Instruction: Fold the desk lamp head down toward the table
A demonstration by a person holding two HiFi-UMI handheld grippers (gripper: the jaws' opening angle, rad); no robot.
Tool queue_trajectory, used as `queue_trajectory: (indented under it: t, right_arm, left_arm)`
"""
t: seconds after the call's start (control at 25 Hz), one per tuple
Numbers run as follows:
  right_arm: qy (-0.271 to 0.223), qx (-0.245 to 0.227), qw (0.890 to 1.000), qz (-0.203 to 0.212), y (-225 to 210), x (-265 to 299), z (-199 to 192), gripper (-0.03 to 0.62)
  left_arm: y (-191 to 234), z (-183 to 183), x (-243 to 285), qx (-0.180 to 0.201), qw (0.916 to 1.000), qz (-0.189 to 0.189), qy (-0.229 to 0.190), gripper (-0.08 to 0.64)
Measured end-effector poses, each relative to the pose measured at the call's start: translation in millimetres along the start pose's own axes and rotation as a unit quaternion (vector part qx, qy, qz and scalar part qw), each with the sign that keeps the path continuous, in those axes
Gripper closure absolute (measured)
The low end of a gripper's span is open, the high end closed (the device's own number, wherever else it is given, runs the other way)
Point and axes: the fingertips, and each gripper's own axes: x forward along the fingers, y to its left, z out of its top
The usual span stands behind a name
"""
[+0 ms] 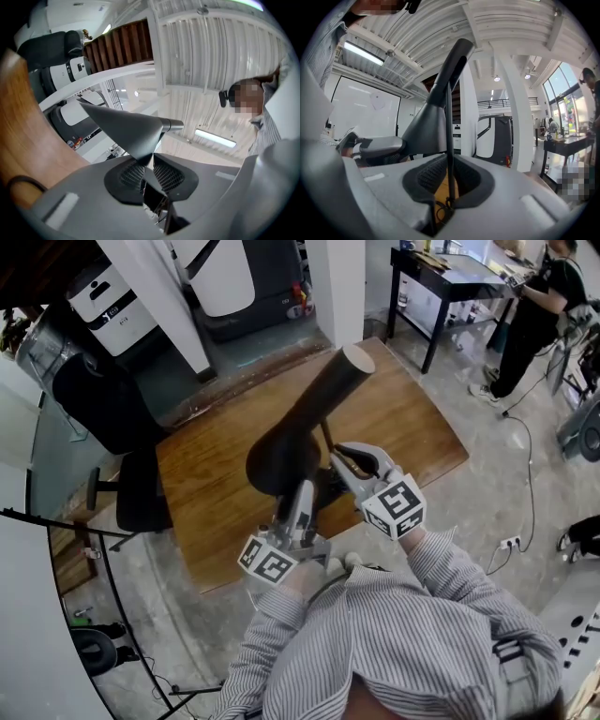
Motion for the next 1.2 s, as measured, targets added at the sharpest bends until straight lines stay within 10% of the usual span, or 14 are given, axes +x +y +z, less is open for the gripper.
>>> queue_trajectory:
  t: [0.52,1.2]
  right_arm:
    - [0.022,0.027,0.999,0.02,36,-40,-11,0.549]
    - [0.04,0.044,0.998,0.031,55,-59,-27,0.592]
  left_arm:
    - [-7,-46,-10,0.126,0.9775,0.09,0.143,0.523]
    - [-13,-59,-22,0.16,0.9635,0.126,0.173,0.555]
